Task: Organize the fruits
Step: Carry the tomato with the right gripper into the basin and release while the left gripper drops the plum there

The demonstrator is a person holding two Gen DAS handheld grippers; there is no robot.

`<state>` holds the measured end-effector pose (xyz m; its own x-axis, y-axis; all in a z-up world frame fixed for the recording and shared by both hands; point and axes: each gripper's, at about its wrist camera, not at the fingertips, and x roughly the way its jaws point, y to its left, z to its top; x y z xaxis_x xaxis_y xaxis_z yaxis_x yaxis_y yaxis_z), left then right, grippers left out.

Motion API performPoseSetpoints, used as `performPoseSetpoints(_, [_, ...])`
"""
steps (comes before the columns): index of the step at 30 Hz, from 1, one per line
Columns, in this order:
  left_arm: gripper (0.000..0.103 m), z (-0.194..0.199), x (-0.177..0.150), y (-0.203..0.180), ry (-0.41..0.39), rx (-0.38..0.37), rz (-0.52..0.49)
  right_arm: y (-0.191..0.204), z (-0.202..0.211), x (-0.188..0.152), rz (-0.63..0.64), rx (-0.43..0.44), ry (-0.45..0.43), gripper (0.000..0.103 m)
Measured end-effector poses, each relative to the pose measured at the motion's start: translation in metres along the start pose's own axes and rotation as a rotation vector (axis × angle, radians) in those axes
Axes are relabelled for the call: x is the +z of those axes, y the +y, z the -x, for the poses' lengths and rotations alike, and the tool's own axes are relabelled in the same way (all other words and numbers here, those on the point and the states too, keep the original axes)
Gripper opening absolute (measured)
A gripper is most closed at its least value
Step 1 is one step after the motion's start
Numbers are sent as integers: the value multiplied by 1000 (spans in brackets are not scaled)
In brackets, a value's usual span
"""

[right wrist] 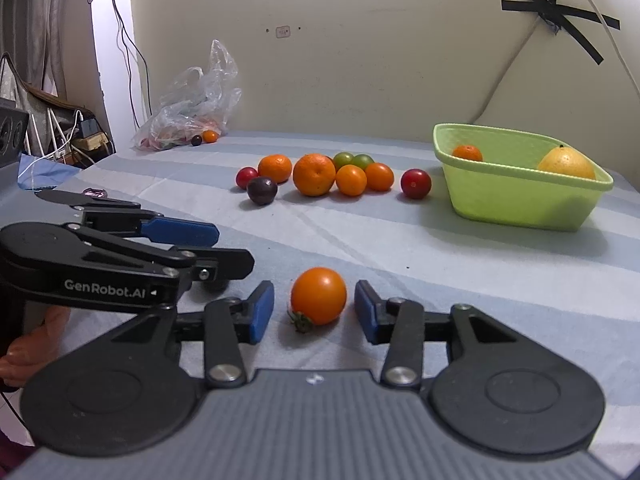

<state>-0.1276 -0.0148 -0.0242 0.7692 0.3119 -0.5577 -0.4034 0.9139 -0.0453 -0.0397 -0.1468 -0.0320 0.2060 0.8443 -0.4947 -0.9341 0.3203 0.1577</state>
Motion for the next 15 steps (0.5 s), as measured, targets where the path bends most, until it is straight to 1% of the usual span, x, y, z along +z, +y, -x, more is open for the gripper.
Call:
performPoseSetpoints(4, [50, 1, -2, -1, -2, 9, -10, 0, 0, 0, 1, -1, -1, 48])
performPoseSetpoints(8, [54, 6, -4, -2, -7, 18, -20, 0, 3, -2, -7, -10, -10, 48])
performPoseSetpoints(11, [54, 12, -9, -2, -8, 17, -24, 0, 4, -4, -11, -12, -10, 48])
performPoseSetpoints(15, [54, 20, -16, -5, -7, 17, -43, 6, 5, -6, 23, -24, -10, 47])
